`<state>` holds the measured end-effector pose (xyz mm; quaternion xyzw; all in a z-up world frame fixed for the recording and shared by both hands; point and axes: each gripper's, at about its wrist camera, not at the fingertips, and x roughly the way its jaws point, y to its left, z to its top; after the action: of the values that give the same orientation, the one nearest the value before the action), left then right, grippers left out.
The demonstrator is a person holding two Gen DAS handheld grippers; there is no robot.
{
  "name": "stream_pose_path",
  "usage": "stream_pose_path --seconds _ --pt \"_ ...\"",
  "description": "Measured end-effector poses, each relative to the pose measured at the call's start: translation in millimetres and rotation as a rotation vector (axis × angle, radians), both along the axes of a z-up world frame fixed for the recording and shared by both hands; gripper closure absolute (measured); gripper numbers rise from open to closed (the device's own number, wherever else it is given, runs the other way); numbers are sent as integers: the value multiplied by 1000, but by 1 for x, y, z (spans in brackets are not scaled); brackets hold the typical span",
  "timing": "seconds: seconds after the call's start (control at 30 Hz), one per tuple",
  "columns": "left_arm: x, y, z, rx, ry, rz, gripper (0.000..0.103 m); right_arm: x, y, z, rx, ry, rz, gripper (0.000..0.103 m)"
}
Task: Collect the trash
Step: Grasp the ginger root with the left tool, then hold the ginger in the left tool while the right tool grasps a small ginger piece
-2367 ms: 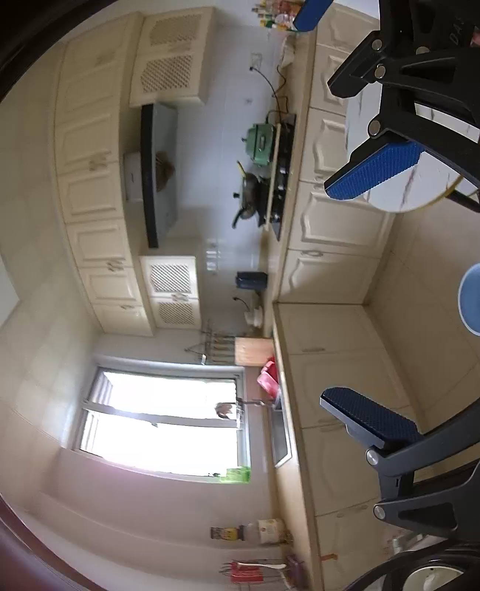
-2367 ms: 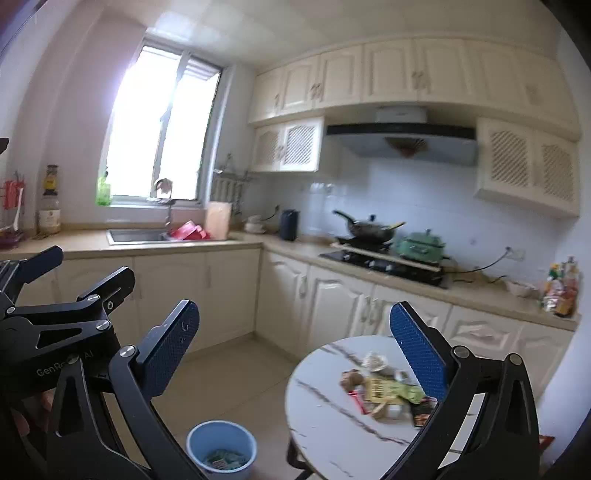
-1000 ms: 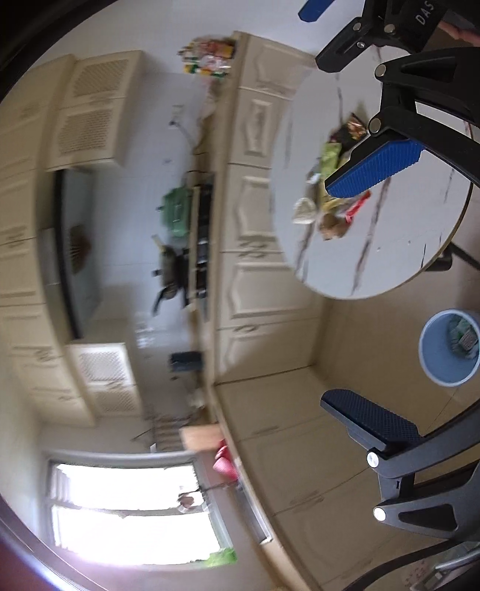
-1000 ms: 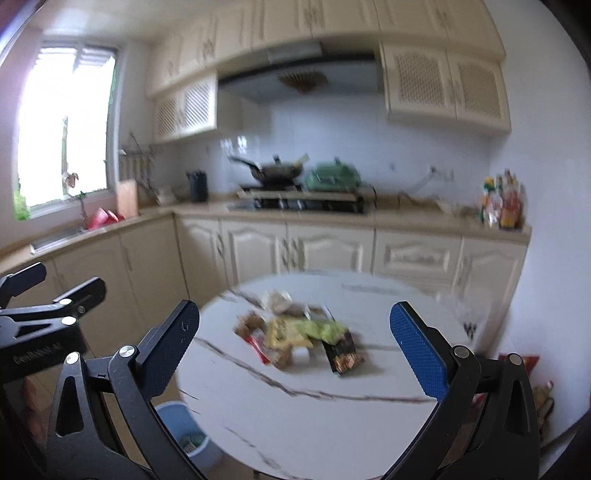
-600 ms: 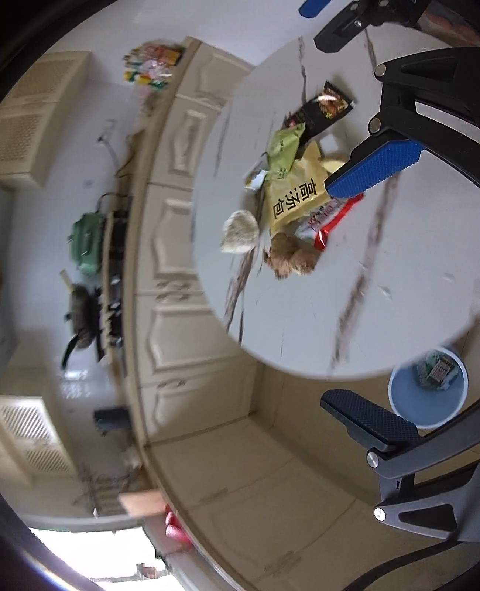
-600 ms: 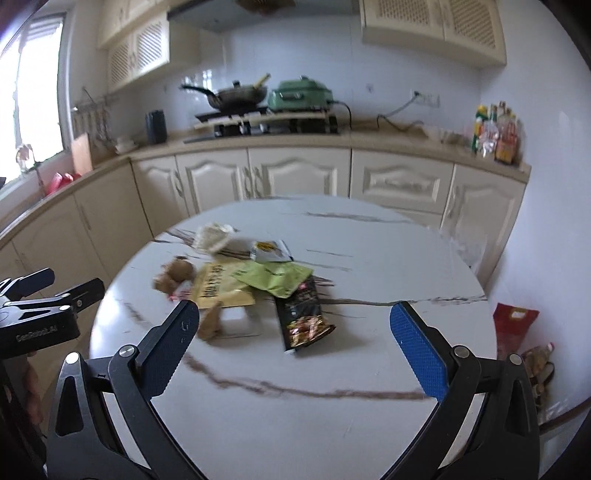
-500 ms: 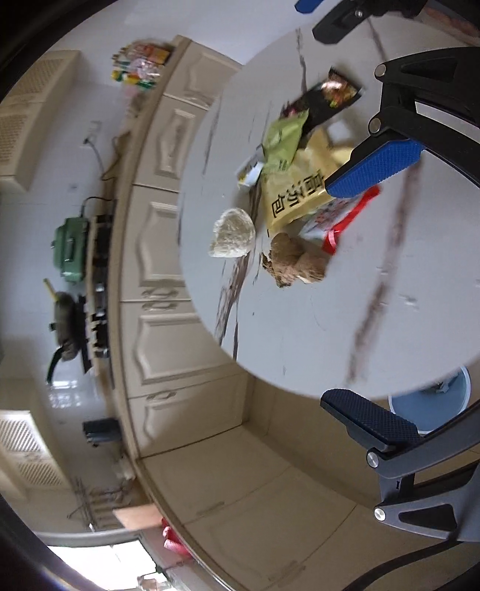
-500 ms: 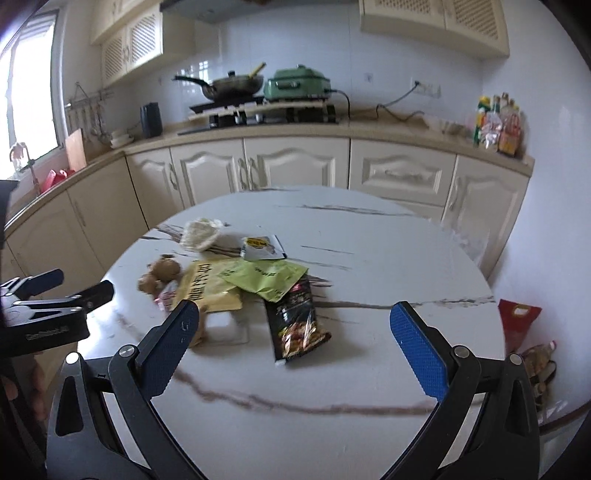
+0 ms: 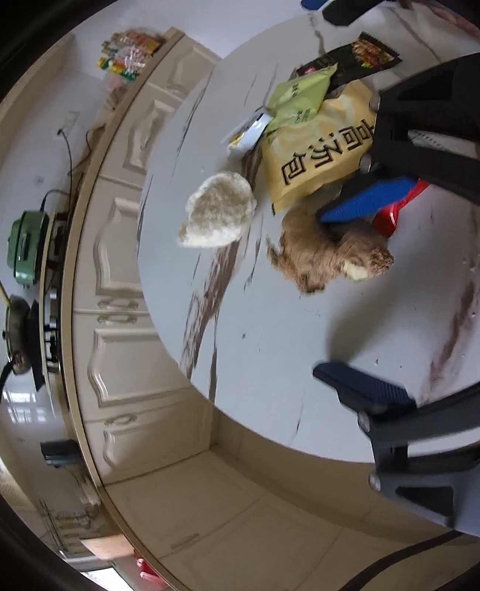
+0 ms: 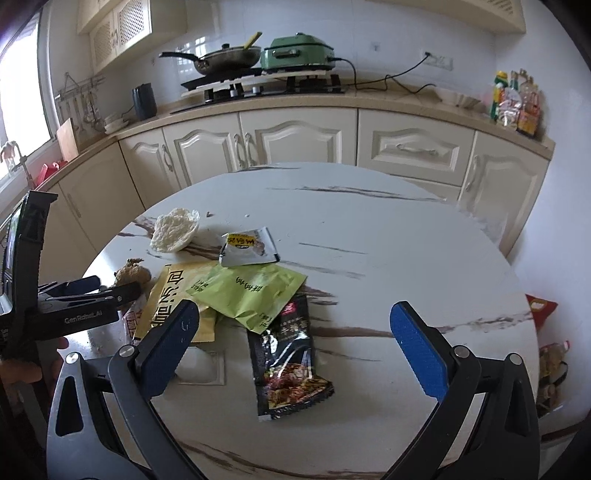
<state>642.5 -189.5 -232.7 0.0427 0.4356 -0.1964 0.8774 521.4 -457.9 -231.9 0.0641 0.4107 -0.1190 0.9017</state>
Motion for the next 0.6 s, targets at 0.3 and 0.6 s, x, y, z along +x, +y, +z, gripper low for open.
stream_pose_path --seconds 0.3,0.6 --pt "-30 28 10 -75 -18 -32 71 -1 31 -7 -11 24 39 0" --pt "-129 63 35 -81 -109 -5 70 -2 80 -19 -2 36 104 4"
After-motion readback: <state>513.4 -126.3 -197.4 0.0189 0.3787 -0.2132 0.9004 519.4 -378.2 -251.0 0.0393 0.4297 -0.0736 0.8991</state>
